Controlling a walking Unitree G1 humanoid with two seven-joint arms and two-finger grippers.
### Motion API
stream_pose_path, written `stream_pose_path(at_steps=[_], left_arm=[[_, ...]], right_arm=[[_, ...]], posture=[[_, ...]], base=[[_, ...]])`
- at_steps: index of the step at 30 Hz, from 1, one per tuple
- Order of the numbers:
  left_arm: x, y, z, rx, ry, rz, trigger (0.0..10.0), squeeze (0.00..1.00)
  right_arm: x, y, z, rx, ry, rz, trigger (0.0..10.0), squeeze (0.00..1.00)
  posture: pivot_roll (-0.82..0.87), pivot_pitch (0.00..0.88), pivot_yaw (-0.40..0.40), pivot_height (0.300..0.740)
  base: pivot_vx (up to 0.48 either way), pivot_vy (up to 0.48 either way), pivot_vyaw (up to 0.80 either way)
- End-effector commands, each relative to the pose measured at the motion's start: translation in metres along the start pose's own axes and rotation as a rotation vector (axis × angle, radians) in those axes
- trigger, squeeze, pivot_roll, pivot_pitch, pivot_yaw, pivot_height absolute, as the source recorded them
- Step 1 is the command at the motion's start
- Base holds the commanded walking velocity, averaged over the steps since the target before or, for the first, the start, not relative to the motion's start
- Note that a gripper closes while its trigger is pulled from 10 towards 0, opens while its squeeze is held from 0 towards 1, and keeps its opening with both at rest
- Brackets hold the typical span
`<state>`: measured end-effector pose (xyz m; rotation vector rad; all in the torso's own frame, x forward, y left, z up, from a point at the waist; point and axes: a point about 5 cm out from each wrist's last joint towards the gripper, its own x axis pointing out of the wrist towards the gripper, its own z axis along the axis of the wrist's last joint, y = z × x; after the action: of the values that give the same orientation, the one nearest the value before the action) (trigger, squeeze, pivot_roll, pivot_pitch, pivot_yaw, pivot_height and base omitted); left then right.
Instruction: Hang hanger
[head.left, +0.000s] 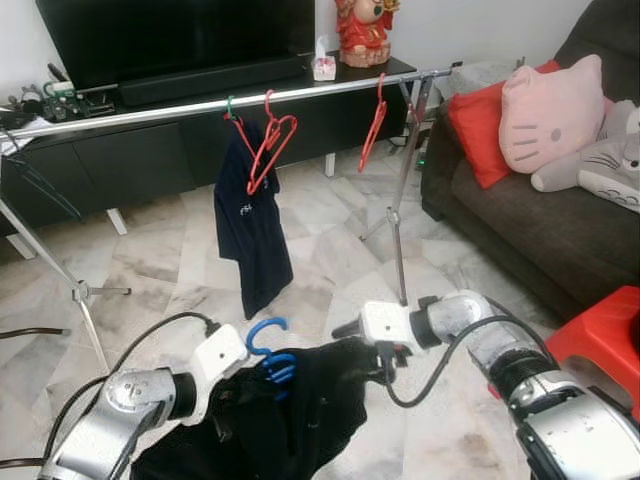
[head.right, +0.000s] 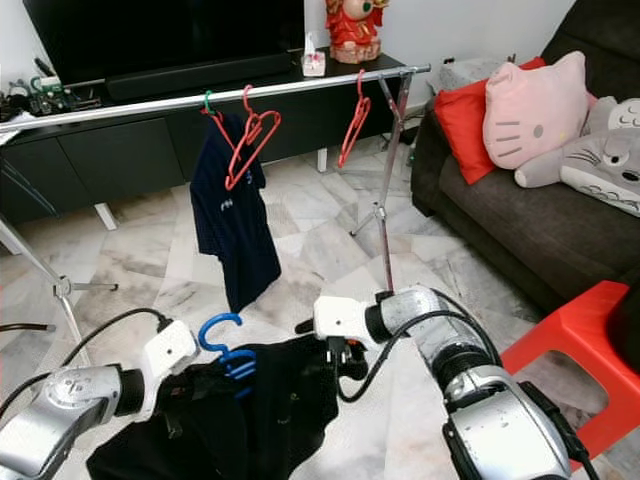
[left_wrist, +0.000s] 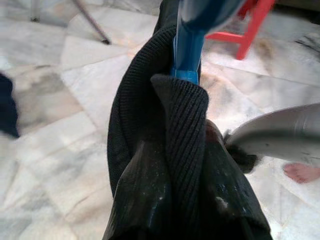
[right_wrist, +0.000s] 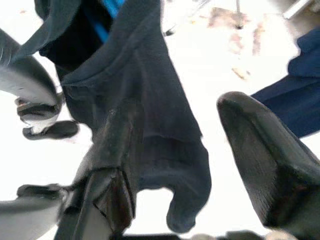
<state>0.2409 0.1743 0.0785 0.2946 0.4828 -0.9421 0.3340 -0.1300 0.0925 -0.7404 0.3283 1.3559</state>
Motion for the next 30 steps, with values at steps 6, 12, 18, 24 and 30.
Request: stream_pose_path(at_steps=[6,12,18,24,30], left_arm=[[-0.007,0.009,-0.003,0.015,-0.011,0.097,8.3,0.00],[-0.026,0.043,-0.045,-0.166,-0.059,0.744,10.0,0.00],[-0.029,0.035,-0.069,-0.240,-0.094,0.891,10.0,0.00],[-0.034,0.027,-0.084,-0.252,-0.092,0.991,10.0,0.00],[-0.036,0.016,-0.092,-0.280,-0.109,1.034,10.0,0.00]], right_arm=[[-0.004,-0.009,-0.002,0.015,0.034,-0.101,10.0,0.00],[0.000,0.014,-0.057,0.520,0.082,-0.571,10.0,0.00],[0.010,0.071,-0.102,0.841,0.253,-0.714,10.0,0.00],[0.018,0.115,-0.121,0.980,0.347,-0.750,10.0,0.00],[0.023,0.142,-0.130,1.103,0.389,-0.789,10.0,0.00]], posture=[[-0.08,0.000,0.016,0.740],[-0.08,0.000,0.015,0.740],[-0.08,0.000,0.015,0.740],[-0.08,0.000,0.023,0.740],[-0.08,0.000,0.033,0.740]], base=[[0.000,0.000,0.00],[0.000,0.000,0.00],[0.000,0.000,0.00],[0.000,0.000,0.00],[0.000,0.000,0.00]])
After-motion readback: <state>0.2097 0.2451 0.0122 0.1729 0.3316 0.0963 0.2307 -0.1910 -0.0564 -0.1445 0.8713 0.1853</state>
